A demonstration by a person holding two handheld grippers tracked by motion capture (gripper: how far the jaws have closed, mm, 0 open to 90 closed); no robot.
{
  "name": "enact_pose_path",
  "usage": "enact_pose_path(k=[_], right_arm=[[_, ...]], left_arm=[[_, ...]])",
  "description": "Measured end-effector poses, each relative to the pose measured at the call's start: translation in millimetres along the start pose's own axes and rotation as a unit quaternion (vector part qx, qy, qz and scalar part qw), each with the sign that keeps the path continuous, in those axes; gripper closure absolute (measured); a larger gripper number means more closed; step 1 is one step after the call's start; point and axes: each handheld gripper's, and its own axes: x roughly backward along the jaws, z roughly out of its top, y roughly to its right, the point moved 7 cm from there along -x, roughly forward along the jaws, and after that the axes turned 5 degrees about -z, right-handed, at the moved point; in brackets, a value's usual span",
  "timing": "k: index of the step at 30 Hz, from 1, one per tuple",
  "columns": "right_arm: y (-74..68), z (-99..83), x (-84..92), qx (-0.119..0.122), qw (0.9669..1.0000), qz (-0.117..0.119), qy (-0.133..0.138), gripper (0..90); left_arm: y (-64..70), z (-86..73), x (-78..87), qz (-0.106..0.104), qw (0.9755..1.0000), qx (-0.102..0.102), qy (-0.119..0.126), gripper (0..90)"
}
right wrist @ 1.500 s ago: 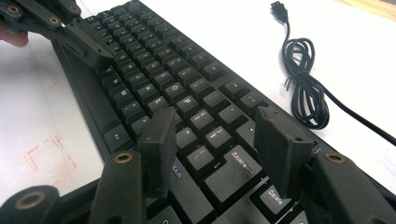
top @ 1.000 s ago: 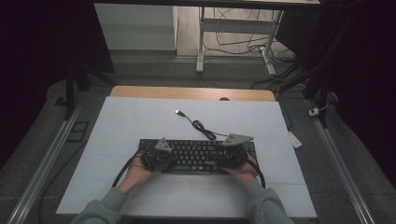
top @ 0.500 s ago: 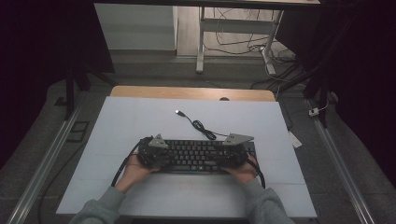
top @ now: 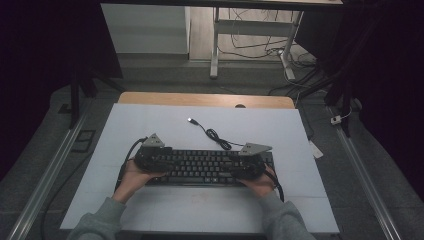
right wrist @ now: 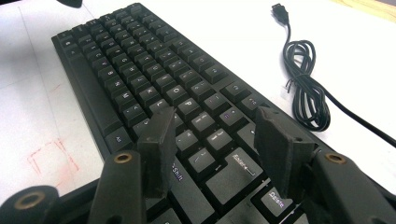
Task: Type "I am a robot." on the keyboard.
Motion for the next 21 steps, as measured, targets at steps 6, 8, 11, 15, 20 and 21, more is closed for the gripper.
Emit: enact_pose_path(k=[6,8,11,15,20,21], right_arm=[[0.9,1.5,1.8,0.001,1.0000,-0.001,0.002,48.8],[1.1,1.8,2.2,0.000,1.0000,-0.001,0.002,48.8],[1.0,2.2,2.3,0.000,1.0000,-0.001,0.003,48.8],[1.1,3.0,2.2,-0.002,1.0000,0.000,0.006,48.9],[0.9,8.0,3.5,-0.008,0.9998,0.006,0.014,48.9],[0.9,9.5,3.8,-0.008,0.9998,0.006,0.017,49.0]], left_arm=[[-2.7,0.7,4.0,0.004,1.0000,0.005,0.003,33.1],[-3.4,0.5,4.4,0.003,1.0000,0.006,0.001,32.4],[-4.2,0.1,4.3,0.004,1.0000,0.006,0.000,31.8],[-4.7,-0.2,3.9,0.005,1.0000,0.006,-0.001,31.5],[-5.6,-0.5,3.9,0.006,0.9999,0.008,-0.002,31.3],[-5.7,-0.6,3.8,0.006,0.9999,0.009,-0.002,31.2]])
